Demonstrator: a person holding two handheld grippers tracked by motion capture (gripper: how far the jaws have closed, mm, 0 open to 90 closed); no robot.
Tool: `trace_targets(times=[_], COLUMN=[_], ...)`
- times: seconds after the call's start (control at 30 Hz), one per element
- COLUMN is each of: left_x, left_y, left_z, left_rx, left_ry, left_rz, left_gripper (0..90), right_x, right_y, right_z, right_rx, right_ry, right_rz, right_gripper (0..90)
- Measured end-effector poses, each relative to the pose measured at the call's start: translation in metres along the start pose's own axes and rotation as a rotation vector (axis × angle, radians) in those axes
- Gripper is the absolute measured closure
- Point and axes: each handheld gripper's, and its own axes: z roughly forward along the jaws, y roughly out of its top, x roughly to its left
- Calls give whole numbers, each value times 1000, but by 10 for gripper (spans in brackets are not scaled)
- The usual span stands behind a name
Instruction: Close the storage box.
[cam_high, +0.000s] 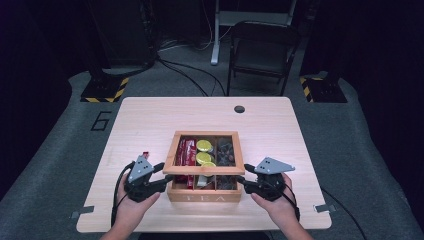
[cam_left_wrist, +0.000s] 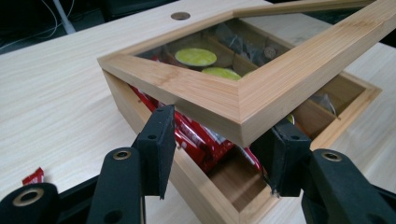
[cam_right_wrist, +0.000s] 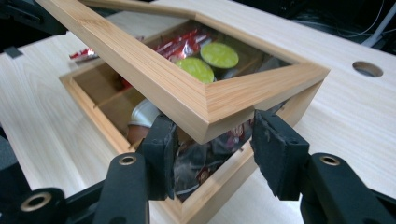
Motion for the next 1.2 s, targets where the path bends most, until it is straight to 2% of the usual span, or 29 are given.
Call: trace_targets(times=[0.17, 0.43, 0.7, 0.87, 0.93, 1.0, 1.13, 1.2], left_x=[-2, -5, -6, -8, -7, -7, -8, -9], left_y=[-12, -23, -29, -32, -33, -34, -36, -36], left_z=[4, 4, 5, 7, 8, 9, 10, 11], left_rx=[22, 6, 26, 47, 60, 67, 77, 87], left_ry=[-10, -18, -36, -55, -61, -67, -60, -68], left_rz=[2, -1, 5, -9, 3, -11, -4, -16], left_gripper=[497, 497, 497, 495, 494, 490, 487, 483], right_x=[5, 7, 8, 9, 9, 9, 10, 11], right_y=[-12, -22, -30, -35, -36, -37, -39, -40], right_z=[3, 6, 9, 12, 13, 14, 16, 17], right_rx=[21, 19, 30, 49, 52, 60, 73, 74], right_ry=[-6, 1, 4, 20, 24, 22, 27, 29], right_rz=[-4, 6, 13, 20, 18, 16, 12, 20], right_gripper=[505, 504, 504, 504, 503, 503, 500, 491])
